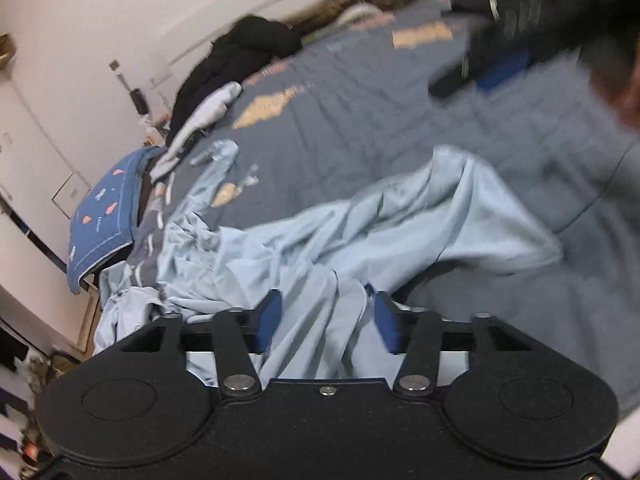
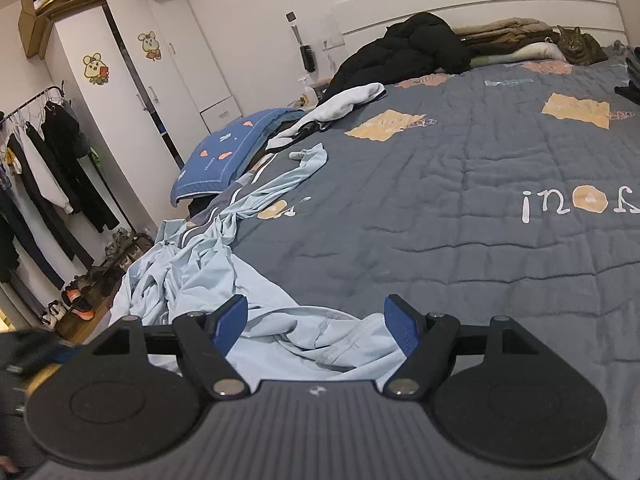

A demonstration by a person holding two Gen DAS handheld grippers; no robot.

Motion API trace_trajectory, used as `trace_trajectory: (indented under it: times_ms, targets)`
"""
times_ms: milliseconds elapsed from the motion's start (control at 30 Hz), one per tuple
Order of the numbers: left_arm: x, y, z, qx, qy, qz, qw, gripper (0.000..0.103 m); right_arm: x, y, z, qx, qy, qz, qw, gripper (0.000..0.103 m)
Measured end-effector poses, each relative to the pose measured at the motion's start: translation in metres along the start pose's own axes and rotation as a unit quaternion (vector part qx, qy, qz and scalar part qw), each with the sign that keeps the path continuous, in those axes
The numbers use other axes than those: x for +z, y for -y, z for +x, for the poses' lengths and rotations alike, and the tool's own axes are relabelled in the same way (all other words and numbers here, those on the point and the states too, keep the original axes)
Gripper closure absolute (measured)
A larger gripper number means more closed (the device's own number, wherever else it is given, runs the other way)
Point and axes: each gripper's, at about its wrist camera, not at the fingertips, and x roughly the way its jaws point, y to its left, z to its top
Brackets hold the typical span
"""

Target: Fold clothes

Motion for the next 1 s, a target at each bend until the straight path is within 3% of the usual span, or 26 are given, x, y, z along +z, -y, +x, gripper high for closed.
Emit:
trace_trajectory:
  times_ms: [200,367,500,633,733,900,1000]
  targets:
    - [-0.017,0.021,0.028,0.031,-0.018,0.067,0.9971,0.059,0.0,0.002,0.004,-0.009,-0.001,-0.007,1.0,0.024]
    - [-0.018,0.006,0.031,0.019,-0.025,0.034,0.999,0.083,-0.002,-0.003,0.007,-0.042,0.005,-0.042,0.998,0.023]
    - [-0.017,-0.003,0.024,0.011,-0.022,0.004,0.9997,0.082,-0.003,-0.01,0.008,-0.081,0.002,-0.101,0.992,0.023]
    - [-0.025,0.001,0.029,0.017,-0.023,0.023,0.9993,0.081,-0.001,-0.003,0.006,-0.08,-0.004,-0.087,0.993,0.023]
    - [-0.027,0.0,0.03,0.011,-0.017,0.01,0.9997,0.08,-0.003,-0.005,0.004,-0.095,-0.003,-0.106,0.99,0.024]
    - [-0.02,-0.006,0.023,-0.007,-0.024,-0.008,0.9996,0.093,-0.003,-0.006,0.001,-0.107,0.02,-0.104,0.989,0.023]
    - [-0.012,-0.016,0.002,-0.035,-0.003,-0.033,0.9988,0.099,0.0,-0.006,0.001,-0.104,0.021,-0.123,0.987,0.023]
